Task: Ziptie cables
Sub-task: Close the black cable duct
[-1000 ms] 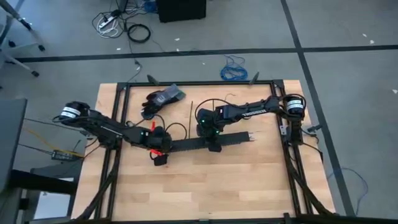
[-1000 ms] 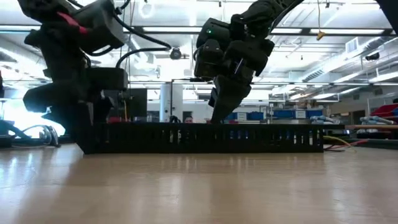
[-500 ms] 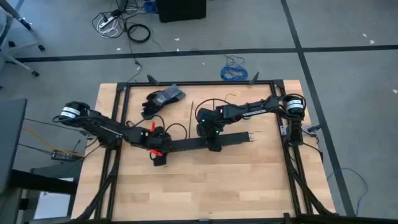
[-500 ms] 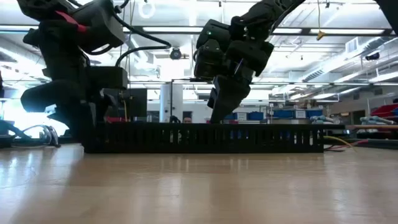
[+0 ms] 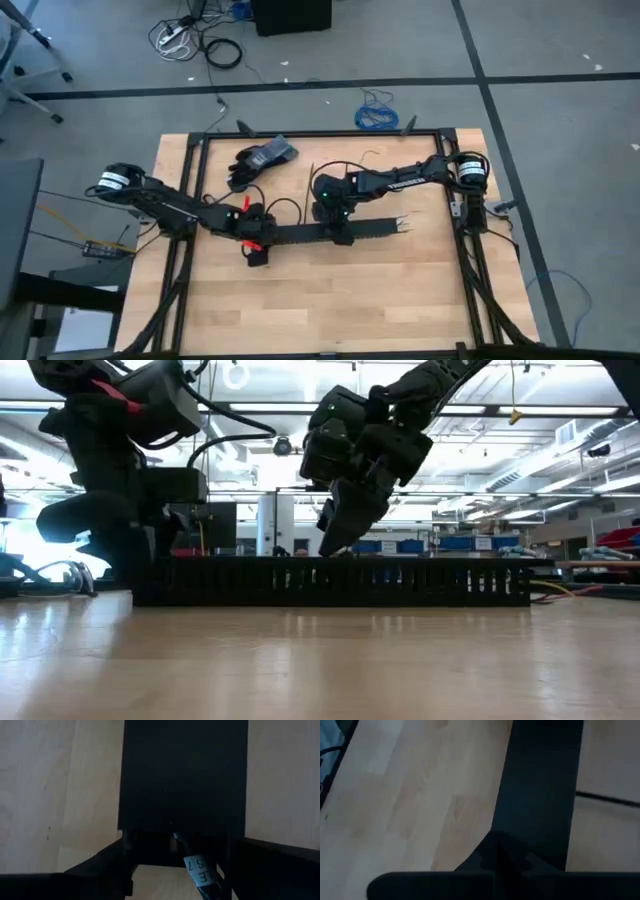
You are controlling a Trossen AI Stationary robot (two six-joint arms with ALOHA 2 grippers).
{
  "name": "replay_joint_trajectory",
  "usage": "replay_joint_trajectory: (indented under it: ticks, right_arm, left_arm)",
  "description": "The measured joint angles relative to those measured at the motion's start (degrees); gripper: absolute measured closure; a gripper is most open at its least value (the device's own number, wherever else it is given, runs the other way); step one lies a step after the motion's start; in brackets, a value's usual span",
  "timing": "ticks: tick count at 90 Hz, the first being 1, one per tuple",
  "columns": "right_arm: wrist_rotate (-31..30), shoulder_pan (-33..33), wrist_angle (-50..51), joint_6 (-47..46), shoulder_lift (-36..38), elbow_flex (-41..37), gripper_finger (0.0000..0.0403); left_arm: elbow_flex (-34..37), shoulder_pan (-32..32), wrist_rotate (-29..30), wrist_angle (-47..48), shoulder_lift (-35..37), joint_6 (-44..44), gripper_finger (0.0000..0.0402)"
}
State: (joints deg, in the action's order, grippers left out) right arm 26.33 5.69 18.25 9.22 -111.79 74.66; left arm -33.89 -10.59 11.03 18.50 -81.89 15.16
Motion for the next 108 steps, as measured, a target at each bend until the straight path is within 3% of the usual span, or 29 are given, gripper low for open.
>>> replay_joint_trajectory:
  ticks: [37, 55, 82, 108]
  right_arm:
    - [-4.30, -0.54, 2.84, 0.29, 4.09, 0.13, 0.0403]
    - [-5.71, -0.48, 4.80, -0.16, 2.09, 0.15, 0.0402]
    - [-2.47, 0.41, -2.10, -0.55, -2.65, 0.46, 0.0402]
    - [-2.34, 0.70, 0.30, -0.60, -2.40, 0.52, 0.0402]
  left_arm:
    - [-0.02, 0.00, 0.01, -0.47, -0.02, 0.04, 0.0165]
    - [-0.07, 0.00, -0.03, -0.39, -0.02, 0.05, 0.0165]
    - [-0.07, 0.00, -0.23, -0.31, 0.00, -0.02, 0.0166]
    - [-0.02, 0.00, 0.23, -1.05, -0.02, 0.97, 0.0139]
